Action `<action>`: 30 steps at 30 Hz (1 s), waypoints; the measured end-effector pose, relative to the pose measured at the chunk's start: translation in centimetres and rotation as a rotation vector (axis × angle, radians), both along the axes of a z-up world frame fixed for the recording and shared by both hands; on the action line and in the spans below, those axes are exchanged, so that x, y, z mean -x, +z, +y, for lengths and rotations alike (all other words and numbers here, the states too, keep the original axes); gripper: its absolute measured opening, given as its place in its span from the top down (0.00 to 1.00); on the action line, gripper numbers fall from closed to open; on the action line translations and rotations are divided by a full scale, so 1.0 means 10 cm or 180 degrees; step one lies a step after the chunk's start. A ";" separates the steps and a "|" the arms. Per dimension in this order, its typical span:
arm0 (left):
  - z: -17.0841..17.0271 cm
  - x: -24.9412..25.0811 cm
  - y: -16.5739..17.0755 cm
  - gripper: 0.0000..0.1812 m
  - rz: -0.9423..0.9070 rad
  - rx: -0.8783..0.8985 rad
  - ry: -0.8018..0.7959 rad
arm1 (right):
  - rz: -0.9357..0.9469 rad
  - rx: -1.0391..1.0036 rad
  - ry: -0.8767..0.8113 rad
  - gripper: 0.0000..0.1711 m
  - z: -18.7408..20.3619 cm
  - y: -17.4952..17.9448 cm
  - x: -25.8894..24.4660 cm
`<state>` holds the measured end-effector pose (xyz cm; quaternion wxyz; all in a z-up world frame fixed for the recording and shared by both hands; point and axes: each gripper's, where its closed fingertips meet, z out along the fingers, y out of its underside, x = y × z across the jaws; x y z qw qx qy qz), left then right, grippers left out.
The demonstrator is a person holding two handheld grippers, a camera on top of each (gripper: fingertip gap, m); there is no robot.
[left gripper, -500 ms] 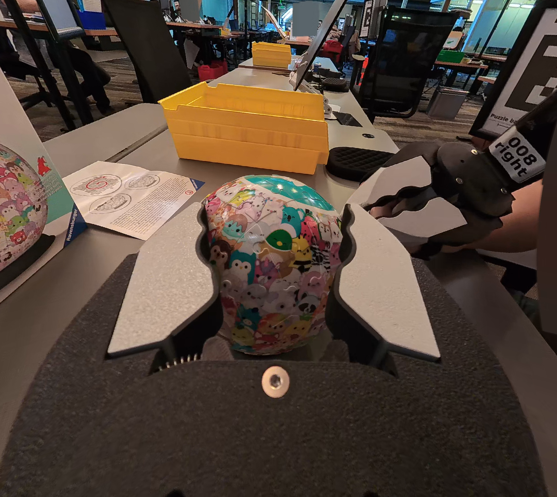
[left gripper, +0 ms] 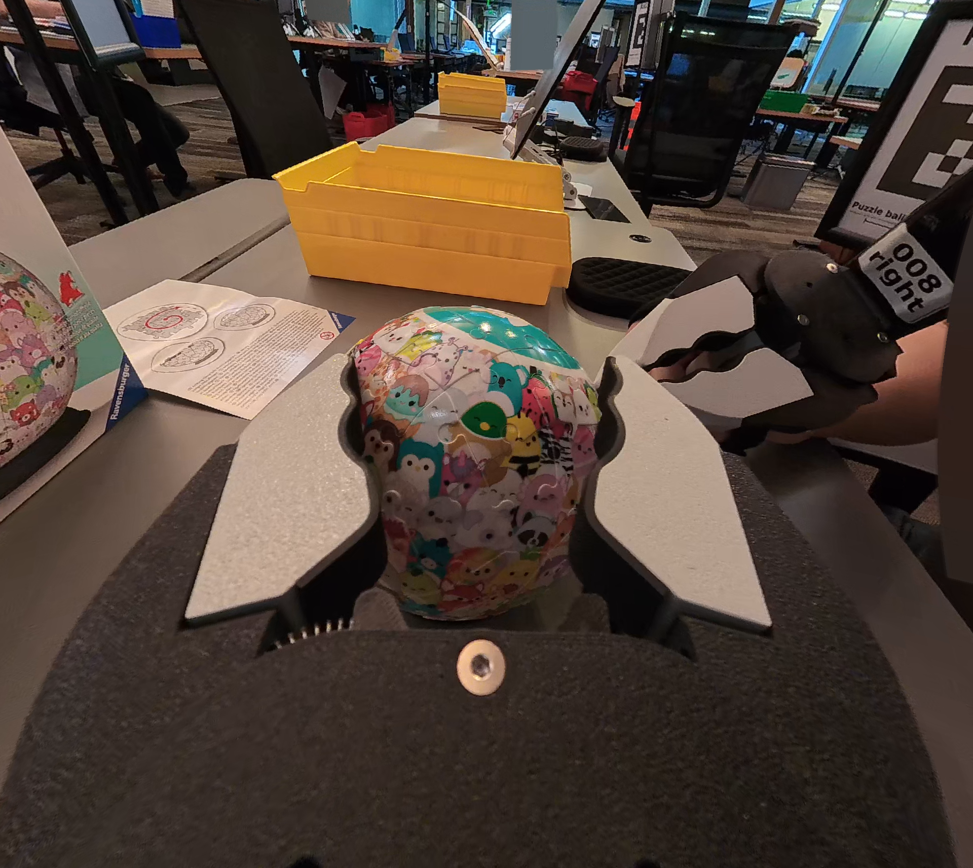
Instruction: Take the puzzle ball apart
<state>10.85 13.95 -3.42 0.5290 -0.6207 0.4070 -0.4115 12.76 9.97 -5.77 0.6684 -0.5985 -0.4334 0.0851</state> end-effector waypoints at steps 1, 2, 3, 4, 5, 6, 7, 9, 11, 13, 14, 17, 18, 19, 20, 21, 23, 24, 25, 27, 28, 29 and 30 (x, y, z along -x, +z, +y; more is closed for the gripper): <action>0.00 0.00 0.00 0.52 -0.0003 0.0002 0.0000 | -0.0008 -0.0002 -0.0005 0.97 0.00 0.00 0.00; 0.00 0.00 0.00 0.52 -0.0005 0.0006 -0.0002 | -0.0014 -0.0006 -0.0008 0.97 0.00 0.00 0.00; 0.00 0.00 0.00 0.52 -0.0005 0.0007 -0.0003 | -0.0024 -0.0012 -0.0008 0.97 0.00 0.00 0.00; 0.00 0.00 0.00 0.52 -0.0003 0.0005 -0.0002 | -0.0031 -0.0016 -0.0010 0.98 0.00 0.00 0.00; 0.00 0.00 0.00 0.52 0.0000 0.0002 -0.0001 | -0.0034 -0.0018 -0.0009 0.98 0.00 0.00 0.00; 0.00 0.00 0.00 0.52 0.0001 0.0002 0.0001 | -0.0037 -0.0019 -0.0008 0.98 0.00 0.00 0.00; 0.00 0.00 0.00 0.52 0.0001 0.0004 0.0000 | -0.0042 -0.0023 -0.0006 0.98 0.00 0.00 0.00; 0.00 0.00 0.00 0.53 0.0004 -0.0002 0.0002 | -0.0059 -0.0037 -0.0003 0.98 0.00 0.00 0.00; 0.01 0.01 0.00 0.53 -0.0002 -0.0002 0.0006 | -0.0059 -0.0071 0.0009 1.00 0.00 0.02 -0.01; 0.01 0.01 0.00 0.54 -0.0008 -0.0004 0.0007 | -0.0045 -0.0064 0.0036 1.00 0.00 0.02 0.00; 0.01 0.01 0.00 0.54 -0.0006 -0.0006 0.0011 | -0.0033 -0.0070 0.0071 1.00 -0.01 0.02 0.01; 0.01 0.02 0.00 0.54 -0.0009 -0.0008 0.0010 | 0.0054 -0.0161 0.0201 1.00 -0.05 0.10 0.01; 0.01 0.02 0.00 0.54 -0.0003 -0.0013 0.0010 | 0.0081 -0.0207 0.0241 1.00 -0.04 0.14 0.00; 0.01 0.02 0.00 0.54 0.0004 -0.0021 0.0009 | 0.0101 -0.0179 0.0298 0.99 -0.02 0.16 -0.01; 0.01 0.02 0.00 0.54 0.0013 -0.0033 0.0012 | 0.0115 -0.0087 0.0434 0.94 0.00 0.17 0.00; 0.01 0.01 0.00 0.54 0.0020 -0.0052 0.0012 | 0.0089 0.0049 0.0657 0.93 0.00 0.16 0.01; 0.01 0.00 -0.01 0.54 0.0032 -0.0088 0.0012 | 0.0077 0.0347 0.0941 0.96 0.06 0.15 -0.03; 0.02 0.00 -0.01 0.54 0.0030 -0.0091 0.0006 | 0.0112 0.0409 0.0943 0.96 0.13 0.20 -0.08; 0.02 0.00 -0.01 0.54 0.0029 -0.0088 0.0003 | 0.0147 0.0436 0.0954 0.99 0.19 0.26 -0.13; 0.02 0.00 0.00 0.55 0.0010 -0.0080 -0.0002 | 0.0082 0.0583 0.1092 1.00 0.22 0.32 -0.16; 0.02 0.00 0.00 0.55 -0.0009 -0.0077 -0.0005 | 0.0014 0.0662 0.1070 0.99 0.25 0.33 -0.17; 0.03 0.00 0.00 0.55 -0.0029 -0.0072 -0.0006 | -0.0056 0.0694 0.1081 0.99 0.26 0.32 -0.16; 0.03 0.00 0.00 0.55 -0.0046 -0.0066 -0.0004 | -0.0128 0.0723 0.1130 1.00 0.24 0.31 -0.14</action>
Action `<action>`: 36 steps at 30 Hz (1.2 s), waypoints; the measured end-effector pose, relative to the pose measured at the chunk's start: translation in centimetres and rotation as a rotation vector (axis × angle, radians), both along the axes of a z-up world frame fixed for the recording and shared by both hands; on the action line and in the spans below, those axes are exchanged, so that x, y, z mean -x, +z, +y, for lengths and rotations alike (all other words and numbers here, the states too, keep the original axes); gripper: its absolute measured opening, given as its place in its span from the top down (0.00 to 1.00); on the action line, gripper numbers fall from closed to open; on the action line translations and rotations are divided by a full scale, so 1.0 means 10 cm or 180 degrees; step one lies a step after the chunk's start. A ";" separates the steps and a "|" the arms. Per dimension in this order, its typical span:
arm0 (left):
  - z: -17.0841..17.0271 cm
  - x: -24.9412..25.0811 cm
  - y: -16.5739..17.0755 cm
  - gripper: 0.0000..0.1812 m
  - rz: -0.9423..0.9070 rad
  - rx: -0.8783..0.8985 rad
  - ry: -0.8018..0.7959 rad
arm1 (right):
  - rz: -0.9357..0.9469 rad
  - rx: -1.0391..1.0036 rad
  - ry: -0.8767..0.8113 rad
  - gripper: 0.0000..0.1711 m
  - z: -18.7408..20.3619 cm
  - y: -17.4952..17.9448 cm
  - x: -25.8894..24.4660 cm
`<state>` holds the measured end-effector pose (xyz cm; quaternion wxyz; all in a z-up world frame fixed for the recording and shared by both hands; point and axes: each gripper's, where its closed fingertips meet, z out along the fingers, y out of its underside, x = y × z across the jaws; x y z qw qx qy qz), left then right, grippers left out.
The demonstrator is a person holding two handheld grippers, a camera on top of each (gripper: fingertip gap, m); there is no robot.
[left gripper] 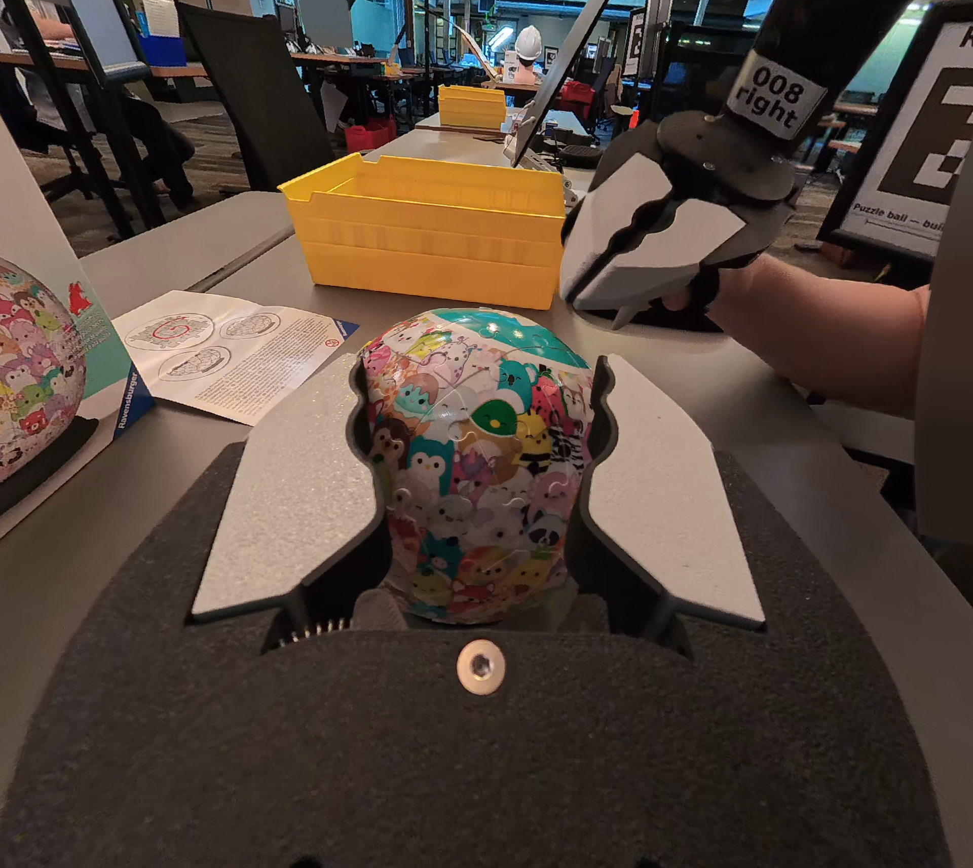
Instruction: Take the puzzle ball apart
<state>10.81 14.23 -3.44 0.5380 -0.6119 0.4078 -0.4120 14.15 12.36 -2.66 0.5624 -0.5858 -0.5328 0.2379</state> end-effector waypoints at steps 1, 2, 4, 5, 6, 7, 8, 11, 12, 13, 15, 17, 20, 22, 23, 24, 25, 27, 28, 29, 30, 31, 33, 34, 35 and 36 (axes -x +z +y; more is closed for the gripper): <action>0.00 0.00 0.00 0.55 -0.0004 0.0000 -0.0001 | -0.0040 0.0004 0.0013 1.00 -0.01 0.00 0.02; 0.00 0.00 0.00 0.55 -0.0002 -0.0005 -0.0003 | -0.0052 -0.0015 0.0024 1.00 -0.03 0.00 0.05; -0.01 -0.01 -0.01 0.53 0.0018 -0.0024 -0.0012 | -0.0142 -0.0054 0.0002 1.00 -0.03 -0.01 0.09; -0.01 -0.02 -0.01 0.52 0.0030 -0.0034 -0.0022 | -0.0216 -0.0086 0.0012 1.00 -0.04 -0.04 0.11; -0.02 -0.03 -0.01 0.51 0.0041 -0.0049 -0.0023 | -0.0287 -0.0130 0.0005 0.99 -0.04 -0.06 0.13; -0.02 -0.03 -0.01 0.51 0.0044 -0.0056 -0.0025 | -0.0351 -0.0178 -0.0004 1.00 -0.03 -0.08 0.14; -0.02 -0.04 -0.01 0.51 0.0045 -0.0050 -0.0029 | -0.0420 -0.0183 0.0036 0.99 -0.04 -0.11 0.16; -0.01 -0.03 -0.01 0.51 0.0037 -0.0035 -0.0032 | -0.0476 -0.0189 0.0080 0.99 -0.05 -0.11 0.18; -0.01 -0.03 -0.01 0.51 0.0025 -0.0026 -0.0038 | -0.0523 -0.0207 0.0074 0.99 -0.05 -0.11 0.18; -0.01 -0.03 -0.01 0.52 0.0012 -0.0014 -0.0036 | -0.0555 -0.0238 0.0043 0.99 -0.04 -0.11 0.17; -0.01 -0.02 0.00 0.52 -0.0017 -0.0004 -0.0040 | -0.0572 -0.0263 0.0043 0.99 -0.04 -0.11 0.17; -0.01 -0.03 0.00 0.52 -0.0042 0.0014 -0.0047 | -0.0574 -0.0249 0.0052 0.99 -0.04 -0.11 0.17; -0.02 -0.04 0.00 0.51 -0.0024 -0.0016 -0.0043 | -0.0629 -0.0278 0.0062 0.99 -0.04 -0.12 0.17; -0.02 -0.04 0.00 0.51 -0.0006 -0.0027 -0.0047 | -0.0705 -0.0342 0.0056 0.99 -0.04 -0.12 0.16; -0.02 -0.05 0.00 0.50 0.0006 -0.0029 -0.0046 | -0.0727 -0.0349 0.0055 0.99 -0.04 -0.12 0.17; -0.03 -0.05 -0.01 0.50 0.0012 -0.0027 -0.0049 | -0.0742 -0.0345 0.0057 0.99 -0.04 -0.12 0.17; -0.03 -0.05 -0.01 0.50 0.0020 -0.0032 -0.0049 | -0.0753 -0.0336 0.0058 0.99 -0.04 -0.12 0.17; -0.03 -0.05 -0.01 0.49 0.0025 -0.0033 -0.0050 | -0.0773 -0.0343 0.0066 0.99 -0.04 -0.12 0.17; -0.03 -0.05 -0.01 0.49 0.0030 -0.0037 -0.0049 | -0.0793 -0.0349 0.0063 0.99 -0.04 -0.13 0.17; -0.03 -0.05 -0.01 0.49 0.0035 -0.0040 -0.0049 | -0.0823 -0.0359 0.0050 0.99 -0.04 -0.12 0.17; -0.03 -0.05 -0.01 0.49 0.0036 -0.0039 -0.0048 | -0.0860 -0.0391 0.0036 0.99 -0.04 -0.13 0.17; -0.03 -0.05 -0.01 0.49 0.0040 -0.0045 -0.0047 | -0.0891 -0.0424 0.0034 0.99 -0.04 -0.13 0.18; -0.03 -0.05 -0.01 0.48 0.0053 -0.0065 -0.0042 | -0.0928 -0.0454 0.0041 0.99 -0.05 -0.13 0.19; -0.03 -0.05 -0.01 0.48 0.0060 -0.0068 -0.0037 | -0.0943 -0.0476 0.0032 0.99 -0.05 -0.13 0.19; -0.03 -0.05 -0.01 0.48 0.0061 -0.0066 -0.0036 | -0.0961 -0.0501 0.0030 0.99 -0.05 -0.13 0.19; -0.03 -0.06 -0.01 0.48 0.0062 -0.0064 -0.0039 | -0.0978 -0.0513 0.0038 0.99 -0.06 -0.13 0.19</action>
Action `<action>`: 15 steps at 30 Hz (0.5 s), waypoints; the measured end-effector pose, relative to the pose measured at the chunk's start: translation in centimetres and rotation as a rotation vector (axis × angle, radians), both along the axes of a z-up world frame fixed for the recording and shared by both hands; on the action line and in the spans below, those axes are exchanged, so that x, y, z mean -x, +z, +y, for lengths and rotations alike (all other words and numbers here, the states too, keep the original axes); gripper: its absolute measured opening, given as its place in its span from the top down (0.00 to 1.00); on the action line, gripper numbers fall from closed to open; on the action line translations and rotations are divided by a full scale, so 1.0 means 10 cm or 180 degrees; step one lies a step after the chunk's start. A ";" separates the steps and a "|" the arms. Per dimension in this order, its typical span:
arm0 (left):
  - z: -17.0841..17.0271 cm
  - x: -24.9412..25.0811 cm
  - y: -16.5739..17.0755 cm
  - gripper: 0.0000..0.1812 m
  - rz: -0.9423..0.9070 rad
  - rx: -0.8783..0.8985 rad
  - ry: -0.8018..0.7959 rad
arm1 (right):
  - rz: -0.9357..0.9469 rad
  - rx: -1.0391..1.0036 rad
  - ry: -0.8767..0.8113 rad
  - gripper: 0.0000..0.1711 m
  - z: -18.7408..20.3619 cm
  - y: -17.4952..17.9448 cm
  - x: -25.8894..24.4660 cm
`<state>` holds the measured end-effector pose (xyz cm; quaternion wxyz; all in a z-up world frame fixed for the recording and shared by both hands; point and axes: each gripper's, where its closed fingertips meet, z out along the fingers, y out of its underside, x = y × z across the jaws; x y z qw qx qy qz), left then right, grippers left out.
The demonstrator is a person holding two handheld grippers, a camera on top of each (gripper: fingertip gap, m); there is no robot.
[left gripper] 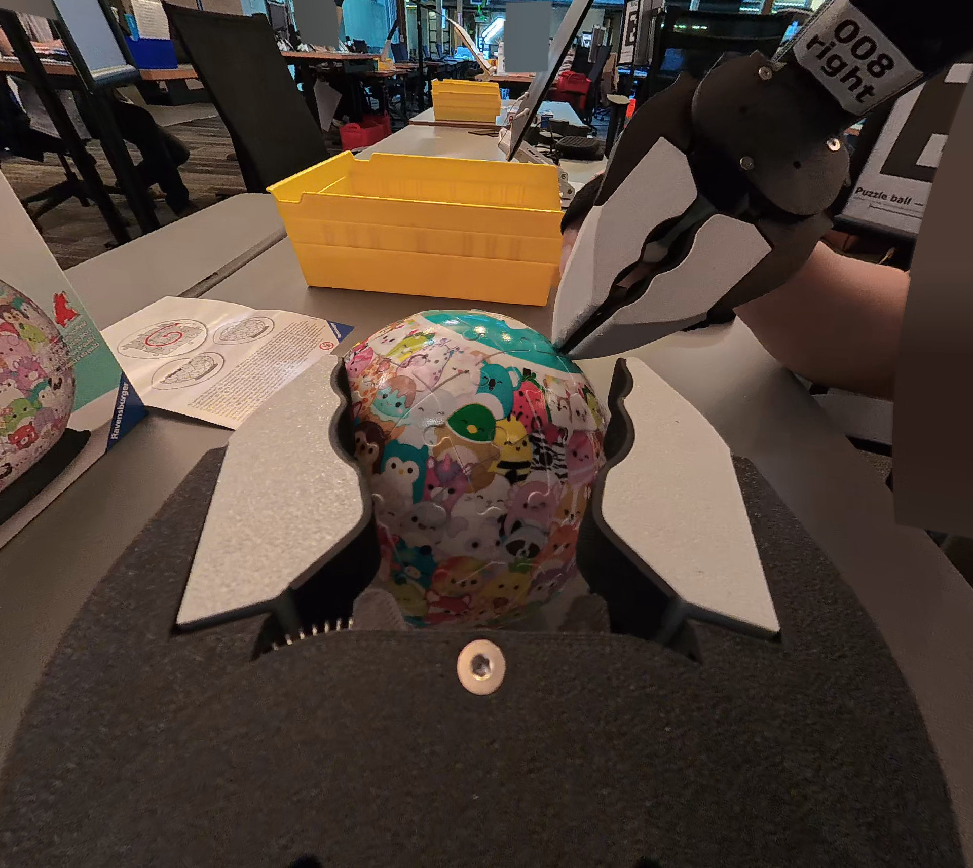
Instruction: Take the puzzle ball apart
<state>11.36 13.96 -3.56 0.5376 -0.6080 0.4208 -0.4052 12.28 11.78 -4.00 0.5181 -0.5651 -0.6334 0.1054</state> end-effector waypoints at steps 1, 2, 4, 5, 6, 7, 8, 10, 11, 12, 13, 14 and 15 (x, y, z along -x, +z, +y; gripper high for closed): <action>0.00 0.00 0.00 0.49 0.0006 0.0002 0.0002 | 0.0018 0.0036 0.0012 0.99 0.00 0.00 0.00; 0.01 0.00 0.00 0.49 0.0016 -0.0001 0.0008 | 0.0070 0.0123 0.0032 0.99 -0.01 0.00 0.00; 0.01 0.01 0.00 0.50 0.0028 -0.0016 0.0013 | 0.0131 0.0125 0.0061 0.99 0.01 0.01 -0.03; 0.01 0.01 0.00 0.50 0.0026 -0.0016 0.0017 | 0.0121 0.0061 0.0068 0.99 0.03 0.01 -0.05; 0.01 0.01 0.00 0.50 0.0016 -0.0013 0.0013 | 0.0098 0.0095 0.0087 0.99 0.03 0.01 -0.05; 0.01 0.01 0.00 0.50 0.0013 -0.0012 0.0017 | 0.0050 0.0128 0.0110 0.99 0.02 0.00 -0.04; 0.02 0.01 0.00 0.50 0.0023 -0.0020 0.0022 | -0.0010 0.0096 0.0125 0.99 0.02 0.00 -0.04; 0.02 0.02 0.00 0.51 0.0030 -0.0020 0.0021 | -0.0132 0.0034 0.0190 0.99 -0.02 -0.01 -0.01; 0.02 0.02 0.00 0.51 0.0027 -0.0015 0.0019 | -0.0163 0.0045 0.0192 0.99 -0.03 -0.01 -0.01; 0.01 0.02 0.00 0.51 0.0026 -0.0014 0.0016 | -0.0184 0.0050 0.0180 0.99 -0.03 -0.02 -0.01; 0.02 0.02 0.00 0.51 0.0027 -0.0015 0.0022 | -0.0187 0.0067 0.0162 0.99 -0.02 -0.02 -0.02; 0.01 0.01 0.00 0.51 0.0027 -0.0014 0.0022 | -0.0191 0.0086 0.0151 0.99 -0.02 -0.02 -0.02; 0.01 0.01 -0.01 0.50 0.0030 -0.0016 0.0022 | -0.0204 0.0104 0.0131 0.99 -0.02 -0.02 -0.02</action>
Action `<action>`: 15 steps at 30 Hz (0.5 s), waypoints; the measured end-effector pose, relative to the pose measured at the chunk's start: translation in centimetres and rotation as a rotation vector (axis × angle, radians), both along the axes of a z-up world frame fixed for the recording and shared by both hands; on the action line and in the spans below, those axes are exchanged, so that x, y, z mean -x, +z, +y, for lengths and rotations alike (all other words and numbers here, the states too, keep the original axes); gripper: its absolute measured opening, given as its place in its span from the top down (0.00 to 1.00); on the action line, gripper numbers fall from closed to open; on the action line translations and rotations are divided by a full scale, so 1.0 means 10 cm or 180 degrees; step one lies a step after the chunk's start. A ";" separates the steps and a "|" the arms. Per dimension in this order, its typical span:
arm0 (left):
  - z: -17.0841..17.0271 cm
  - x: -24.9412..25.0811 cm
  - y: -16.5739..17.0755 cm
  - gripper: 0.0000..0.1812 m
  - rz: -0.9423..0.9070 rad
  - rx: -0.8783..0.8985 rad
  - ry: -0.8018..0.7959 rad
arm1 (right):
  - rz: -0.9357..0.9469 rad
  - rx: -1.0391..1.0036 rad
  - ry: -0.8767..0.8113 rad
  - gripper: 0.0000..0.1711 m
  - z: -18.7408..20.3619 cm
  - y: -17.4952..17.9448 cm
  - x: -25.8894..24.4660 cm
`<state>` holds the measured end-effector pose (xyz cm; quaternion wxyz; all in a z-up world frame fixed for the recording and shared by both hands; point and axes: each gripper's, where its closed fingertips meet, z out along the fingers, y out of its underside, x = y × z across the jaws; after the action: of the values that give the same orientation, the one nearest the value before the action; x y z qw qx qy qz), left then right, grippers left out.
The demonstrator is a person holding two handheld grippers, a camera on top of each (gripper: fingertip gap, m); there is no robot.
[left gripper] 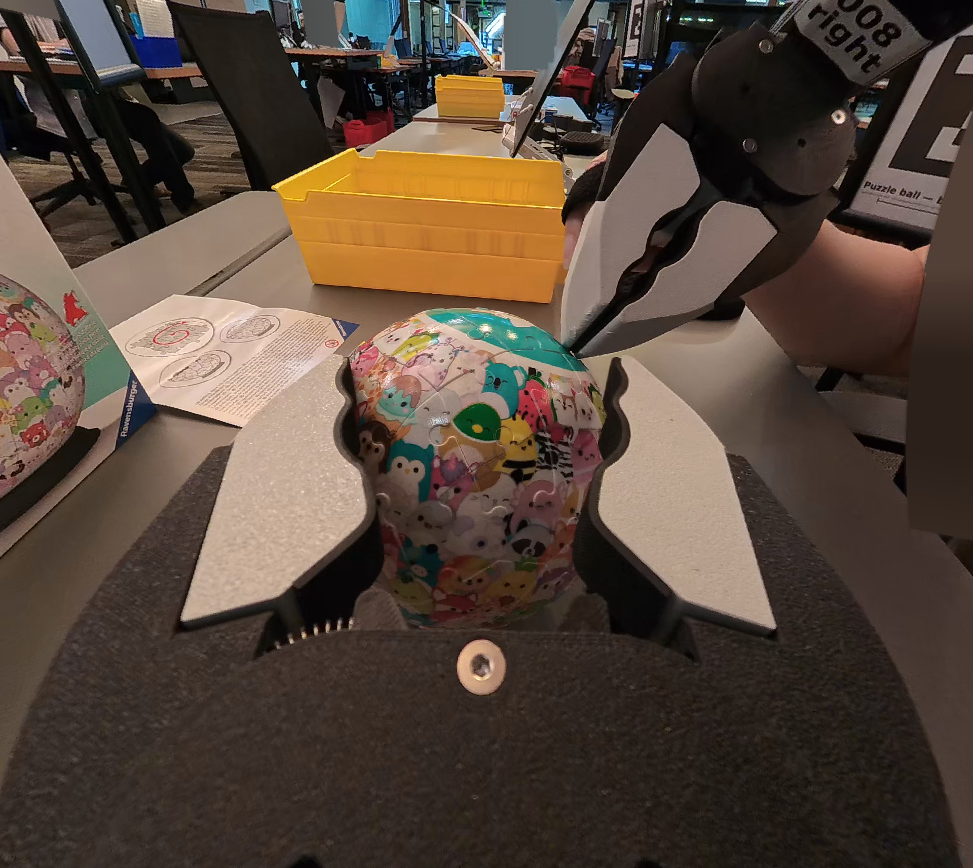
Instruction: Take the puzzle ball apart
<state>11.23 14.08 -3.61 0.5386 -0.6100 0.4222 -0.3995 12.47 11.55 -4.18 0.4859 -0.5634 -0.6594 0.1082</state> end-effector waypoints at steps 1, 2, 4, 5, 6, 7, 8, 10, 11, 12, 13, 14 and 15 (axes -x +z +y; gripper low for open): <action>0.00 0.00 0.00 0.50 0.0003 -0.0003 0.0003 | -0.0028 0.0014 -0.0021 0.99 0.00 0.00 0.00; 0.00 0.00 0.00 0.50 -0.0004 0.0002 0.0001 | -0.0079 0.0002 -0.0039 0.99 0.00 -0.01 0.00; 0.00 -0.01 0.01 0.49 -0.0023 0.0027 -0.0003 | -0.0184 -0.0042 -0.0077 0.99 0.01 -0.01 0.00; 0.00 -0.01 0.01 0.49 -0.0022 0.0028 0.0001 | -0.0225 -0.0064 -0.0090 0.99 0.01 -0.01 0.00; 0.00 -0.01 0.00 0.49 -0.0017 0.0025 -0.0001 | -0.0250 -0.0034 -0.0109 0.99 0.01 -0.01 0.00; 0.00 -0.01 0.00 0.49 -0.0019 0.0027 0.0000 | -0.0251 0.0027 -0.0129 0.99 0.02 -0.01 -0.01; 0.00 -0.01 0.00 0.49 -0.0017 0.0024 0.0000 | -0.0234 0.0099 -0.0144 0.99 0.02 -0.01 -0.01; 0.01 -0.01 0.00 0.49 -0.0019 0.0016 0.0005 | -0.0204 0.0157 -0.0203 0.99 0.05 0.00 -0.02; 0.00 -0.01 0.00 0.49 -0.0014 0.0005 0.0005 | -0.0213 0.0153 -0.0215 0.99 0.05 0.00 -0.02; 0.01 -0.01 0.00 0.50 -0.0014 0.0001 0.0011 | -0.0224 0.0171 -0.0226 0.99 0.06 0.00 -0.02; 0.01 -0.01 0.00 0.50 -0.0013 -0.0006 0.0020 | -0.0235 0.0175 -0.0224 0.99 0.06 0.00 -0.02; 0.01 -0.01 0.00 0.50 -0.0014 -0.0005 0.0021 | -0.0235 0.0180 -0.0215 0.99 0.06 0.00 -0.02; 0.00 -0.01 0.00 0.49 -0.0006 -0.0015 0.0018 | -0.0237 0.0184 -0.0205 0.99 0.06 0.00 -0.02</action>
<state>11.31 14.13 -3.64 0.5416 -0.6095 0.4209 -0.3974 12.68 12.10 -4.18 0.4478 -0.6017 -0.6551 0.0905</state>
